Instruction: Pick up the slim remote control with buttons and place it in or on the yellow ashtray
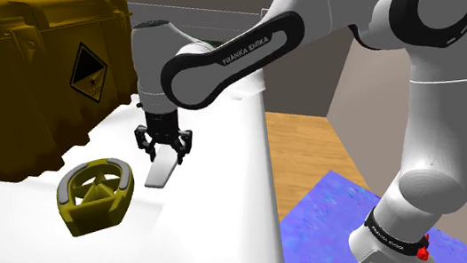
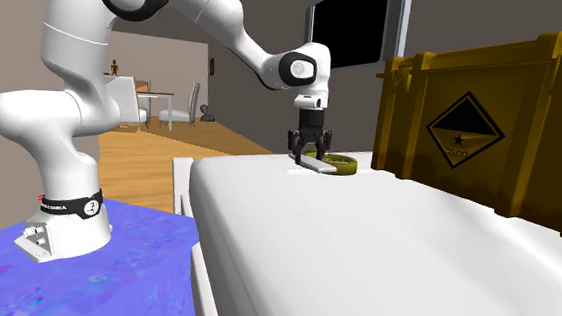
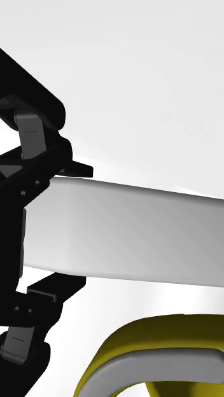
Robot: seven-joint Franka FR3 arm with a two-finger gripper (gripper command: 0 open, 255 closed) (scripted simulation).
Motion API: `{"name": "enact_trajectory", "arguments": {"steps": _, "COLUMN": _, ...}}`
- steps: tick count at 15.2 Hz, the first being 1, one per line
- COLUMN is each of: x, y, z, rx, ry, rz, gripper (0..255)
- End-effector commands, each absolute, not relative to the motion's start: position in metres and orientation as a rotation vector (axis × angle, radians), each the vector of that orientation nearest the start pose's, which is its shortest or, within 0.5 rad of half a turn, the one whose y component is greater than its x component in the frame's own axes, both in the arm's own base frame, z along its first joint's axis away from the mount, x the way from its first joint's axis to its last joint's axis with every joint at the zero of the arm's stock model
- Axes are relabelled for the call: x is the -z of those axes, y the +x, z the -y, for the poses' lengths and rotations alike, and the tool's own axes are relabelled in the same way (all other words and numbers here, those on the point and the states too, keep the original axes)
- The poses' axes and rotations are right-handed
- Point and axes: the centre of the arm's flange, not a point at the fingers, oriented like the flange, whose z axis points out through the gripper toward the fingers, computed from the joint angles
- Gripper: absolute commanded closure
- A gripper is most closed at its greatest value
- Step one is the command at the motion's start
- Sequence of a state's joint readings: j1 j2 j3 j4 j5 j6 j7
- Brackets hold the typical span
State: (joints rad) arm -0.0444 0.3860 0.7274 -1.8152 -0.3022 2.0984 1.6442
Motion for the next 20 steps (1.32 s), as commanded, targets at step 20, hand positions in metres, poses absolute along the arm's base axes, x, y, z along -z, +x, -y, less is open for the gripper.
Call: {"name": "enact_trajectory", "arguments": {"steps": 20, "x": -0.450, "y": 0.540, "z": -0.449, "rx": 0.016, "ry": -2.861, "rz": -1.287, "gripper": 255}}
